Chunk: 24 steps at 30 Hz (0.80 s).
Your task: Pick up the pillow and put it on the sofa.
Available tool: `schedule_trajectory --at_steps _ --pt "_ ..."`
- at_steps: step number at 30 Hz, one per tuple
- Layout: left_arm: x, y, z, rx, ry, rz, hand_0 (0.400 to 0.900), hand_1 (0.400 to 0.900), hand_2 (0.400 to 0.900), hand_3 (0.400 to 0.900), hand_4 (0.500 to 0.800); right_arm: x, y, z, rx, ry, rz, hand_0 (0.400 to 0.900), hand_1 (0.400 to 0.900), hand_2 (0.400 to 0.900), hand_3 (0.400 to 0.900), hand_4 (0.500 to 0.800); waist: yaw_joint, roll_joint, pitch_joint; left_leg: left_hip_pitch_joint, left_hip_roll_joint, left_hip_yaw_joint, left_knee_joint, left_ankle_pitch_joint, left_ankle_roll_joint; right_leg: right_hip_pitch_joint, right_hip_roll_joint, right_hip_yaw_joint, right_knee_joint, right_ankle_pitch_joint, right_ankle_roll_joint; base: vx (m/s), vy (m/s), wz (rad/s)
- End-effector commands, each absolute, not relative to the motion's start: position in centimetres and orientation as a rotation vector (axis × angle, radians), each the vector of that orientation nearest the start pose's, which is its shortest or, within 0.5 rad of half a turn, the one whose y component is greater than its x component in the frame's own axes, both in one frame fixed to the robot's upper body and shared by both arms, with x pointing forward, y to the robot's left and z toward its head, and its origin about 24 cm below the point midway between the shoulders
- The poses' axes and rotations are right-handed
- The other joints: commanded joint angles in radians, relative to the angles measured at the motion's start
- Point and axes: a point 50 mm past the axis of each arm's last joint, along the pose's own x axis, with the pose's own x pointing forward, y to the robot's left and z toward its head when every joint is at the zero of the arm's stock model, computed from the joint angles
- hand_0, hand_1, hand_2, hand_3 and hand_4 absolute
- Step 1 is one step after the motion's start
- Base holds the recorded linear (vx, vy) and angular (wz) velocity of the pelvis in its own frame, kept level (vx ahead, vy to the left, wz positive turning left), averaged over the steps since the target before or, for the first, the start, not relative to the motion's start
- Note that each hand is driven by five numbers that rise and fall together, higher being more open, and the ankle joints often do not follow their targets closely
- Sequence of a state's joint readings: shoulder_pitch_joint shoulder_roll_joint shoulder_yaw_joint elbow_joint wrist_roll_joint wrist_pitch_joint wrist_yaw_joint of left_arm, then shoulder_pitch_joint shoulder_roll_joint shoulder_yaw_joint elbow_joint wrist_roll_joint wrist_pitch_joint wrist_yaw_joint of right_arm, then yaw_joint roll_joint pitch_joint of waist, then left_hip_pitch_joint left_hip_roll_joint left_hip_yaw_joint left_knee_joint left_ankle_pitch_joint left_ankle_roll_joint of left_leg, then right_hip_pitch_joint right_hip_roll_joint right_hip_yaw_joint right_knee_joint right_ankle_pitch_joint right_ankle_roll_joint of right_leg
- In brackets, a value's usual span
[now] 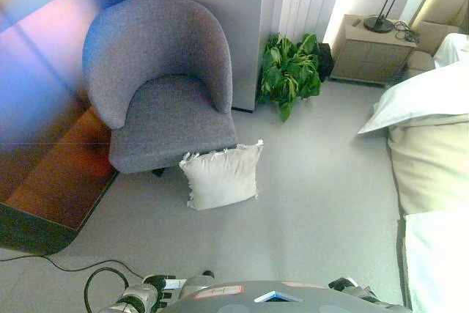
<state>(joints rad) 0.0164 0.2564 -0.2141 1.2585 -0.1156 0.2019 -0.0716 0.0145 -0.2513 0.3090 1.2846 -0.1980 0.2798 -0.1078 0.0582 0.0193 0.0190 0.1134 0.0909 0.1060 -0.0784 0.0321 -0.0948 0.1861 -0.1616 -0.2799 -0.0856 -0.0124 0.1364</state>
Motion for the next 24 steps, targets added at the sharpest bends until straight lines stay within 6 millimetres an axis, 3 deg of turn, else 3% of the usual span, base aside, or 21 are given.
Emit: schedule_trajectory --at_steps 1,24 --pt "5.41 23.02 -17.0 0.218 1.534 -0.012 0.9 0.9 0.9 0.9 0.8 6.56 -24.83 -16.28 -0.773 1.524 0.041 0.9 0.9 0.9 0.9 0.8 0.007 -0.032 0.011 0.024 -0.057 0.027 -0.009 -0.082 0.062 -0.065 0.043 0.04 0.005 0.03 -0.018 0.0 0.0 0.0" --pt "5.73 22.56 -17.04 0.227 1.522 -0.067 0.9 0.9 0.9 0.9 0.8 6.42 -24.36 -16.46 -0.7 1.539 0.043 0.9 0.9 0.9 0.9 0.8 0.0 -0.016 0.032 0.013 -0.057 0.032 -0.009 -0.075 0.063 -0.083 0.041 0.04 0.011 0.031 -0.021 0.0 -0.004 -0.01"
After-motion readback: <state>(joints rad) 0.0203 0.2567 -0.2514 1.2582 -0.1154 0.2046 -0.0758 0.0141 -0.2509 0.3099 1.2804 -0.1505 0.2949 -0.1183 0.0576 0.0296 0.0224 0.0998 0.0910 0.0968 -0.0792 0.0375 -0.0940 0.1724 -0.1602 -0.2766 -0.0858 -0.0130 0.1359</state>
